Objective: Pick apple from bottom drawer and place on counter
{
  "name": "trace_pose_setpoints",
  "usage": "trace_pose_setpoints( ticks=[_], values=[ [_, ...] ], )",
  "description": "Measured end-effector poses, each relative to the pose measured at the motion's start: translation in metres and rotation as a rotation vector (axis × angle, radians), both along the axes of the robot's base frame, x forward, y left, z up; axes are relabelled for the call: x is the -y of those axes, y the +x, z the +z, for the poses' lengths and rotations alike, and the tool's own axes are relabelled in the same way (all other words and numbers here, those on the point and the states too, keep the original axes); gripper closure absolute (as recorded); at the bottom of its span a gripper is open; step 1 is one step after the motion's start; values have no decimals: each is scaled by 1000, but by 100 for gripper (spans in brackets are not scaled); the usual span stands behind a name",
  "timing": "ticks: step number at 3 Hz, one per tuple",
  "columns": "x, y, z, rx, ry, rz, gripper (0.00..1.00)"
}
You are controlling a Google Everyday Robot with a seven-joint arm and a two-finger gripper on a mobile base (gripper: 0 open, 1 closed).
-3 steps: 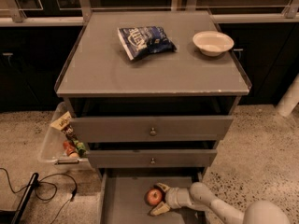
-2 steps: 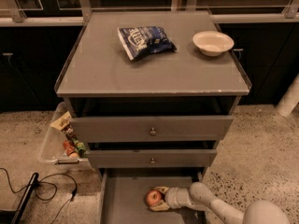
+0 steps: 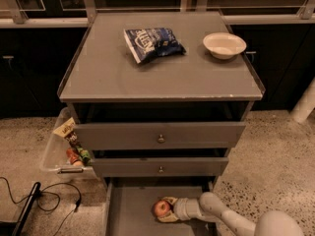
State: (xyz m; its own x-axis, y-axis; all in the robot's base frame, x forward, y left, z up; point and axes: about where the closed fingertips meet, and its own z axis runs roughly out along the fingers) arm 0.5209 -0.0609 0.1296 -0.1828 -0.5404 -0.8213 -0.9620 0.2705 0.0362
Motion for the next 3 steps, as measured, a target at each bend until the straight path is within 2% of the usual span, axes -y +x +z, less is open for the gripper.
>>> trace_pose_setpoints(
  ticks=[1,2,3],
  values=[
    [5,-9,-6,-51,1,-1,100],
    [23,-14,23,-72,12,1,100],
    [48,-11,82,-26,-5,12,100]
  ],
)
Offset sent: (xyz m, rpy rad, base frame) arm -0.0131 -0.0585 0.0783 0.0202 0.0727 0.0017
